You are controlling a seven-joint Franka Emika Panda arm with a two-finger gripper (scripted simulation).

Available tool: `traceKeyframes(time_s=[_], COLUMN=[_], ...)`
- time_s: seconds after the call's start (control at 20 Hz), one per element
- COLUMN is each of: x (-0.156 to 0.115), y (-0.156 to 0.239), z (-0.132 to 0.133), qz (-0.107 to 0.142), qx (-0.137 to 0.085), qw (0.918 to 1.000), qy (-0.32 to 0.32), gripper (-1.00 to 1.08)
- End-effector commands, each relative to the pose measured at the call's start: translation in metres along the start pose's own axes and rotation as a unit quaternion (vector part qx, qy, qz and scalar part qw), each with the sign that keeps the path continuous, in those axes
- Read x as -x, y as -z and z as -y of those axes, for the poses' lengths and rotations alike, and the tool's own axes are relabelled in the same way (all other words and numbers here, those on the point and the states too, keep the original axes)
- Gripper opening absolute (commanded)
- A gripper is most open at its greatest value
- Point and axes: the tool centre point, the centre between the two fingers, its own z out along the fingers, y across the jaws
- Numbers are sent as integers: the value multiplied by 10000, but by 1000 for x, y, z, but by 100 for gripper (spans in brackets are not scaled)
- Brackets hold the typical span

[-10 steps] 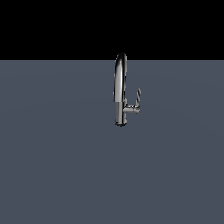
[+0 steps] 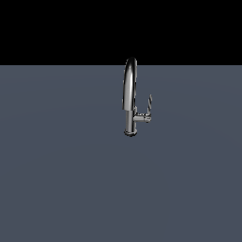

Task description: Turn on the faucet by rotating a designated handle.

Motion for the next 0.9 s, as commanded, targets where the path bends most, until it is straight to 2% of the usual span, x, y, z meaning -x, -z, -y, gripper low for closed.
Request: traceKeyframes(time_s=[0.0, 0.45, 0.85], x=[-6, -43, -89], y=[0, -2, -9], z=[0, 1, -3], qz=[58, 425, 893], qx=[-67, -504, -1063], qw=[9999, 9965, 9845], qy=[-68, -511, -1075], gripper=[-100, -100, -100])
